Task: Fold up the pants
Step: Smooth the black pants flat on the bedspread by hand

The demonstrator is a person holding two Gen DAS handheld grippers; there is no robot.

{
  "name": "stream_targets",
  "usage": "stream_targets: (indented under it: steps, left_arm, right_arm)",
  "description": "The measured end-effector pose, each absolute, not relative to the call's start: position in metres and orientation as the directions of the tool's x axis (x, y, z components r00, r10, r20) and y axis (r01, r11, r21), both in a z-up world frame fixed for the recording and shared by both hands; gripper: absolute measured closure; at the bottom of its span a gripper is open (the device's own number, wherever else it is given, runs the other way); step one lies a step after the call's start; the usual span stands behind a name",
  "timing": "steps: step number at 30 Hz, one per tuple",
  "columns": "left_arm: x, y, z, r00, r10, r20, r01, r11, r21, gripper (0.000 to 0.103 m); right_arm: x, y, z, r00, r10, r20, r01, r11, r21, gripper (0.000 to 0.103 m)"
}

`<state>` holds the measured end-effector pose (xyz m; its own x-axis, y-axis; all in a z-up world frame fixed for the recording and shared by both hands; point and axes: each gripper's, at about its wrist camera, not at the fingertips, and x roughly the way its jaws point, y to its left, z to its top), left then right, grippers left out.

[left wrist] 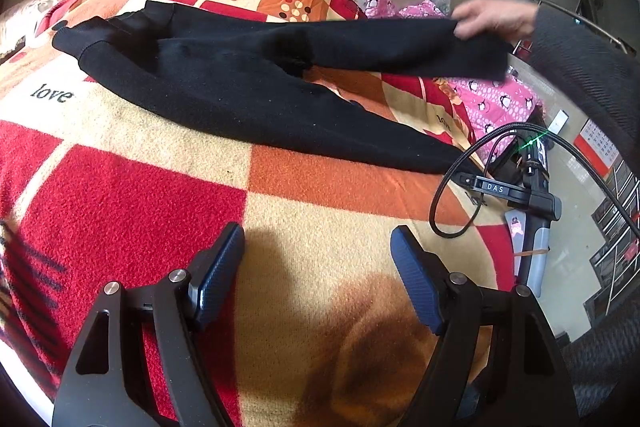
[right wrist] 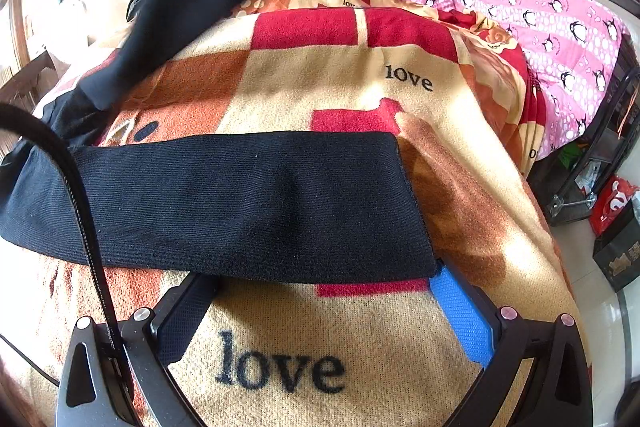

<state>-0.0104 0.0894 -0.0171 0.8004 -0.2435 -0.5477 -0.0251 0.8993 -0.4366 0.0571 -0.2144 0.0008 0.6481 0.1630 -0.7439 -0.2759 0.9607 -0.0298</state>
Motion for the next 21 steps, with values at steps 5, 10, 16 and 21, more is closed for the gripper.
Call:
stream_targets:
  steps: [5,10,16,21]
  left_arm:
    - [-0.0108,0.0896,-0.0171,0.801,-0.242,-0.548,-0.026,0.899,-0.436,0.027]
    - [-0.0096,0.0883,-0.0166,0.799,-0.231,-0.555,-0.032,0.905,-0.424,0.027]
    - [-0.0087,0.0851,-0.0165,0.799,-0.218,-0.561,-0.042,0.91,-0.413,0.027]
    - [-0.0092,0.0827,-0.0164,0.799,-0.2,-0.568,-0.057,0.914,-0.401,0.027]
  right_arm:
    - [0.057,-0.2141,0.0007,0.648,0.164,-0.744,-0.276,0.961,-0.029,0.0]
    - [0.057,-0.2141,0.0007,0.648,0.163,-0.744,-0.276,0.961,-0.029,0.0]
    - [0.0583,-0.2135,0.0003,0.648,0.162,-0.744,-0.275,0.961,-0.031,0.0]
    - [0.0582,-0.2133,0.0004,0.648,0.162,-0.744,-0.275,0.961,-0.031,0.0]
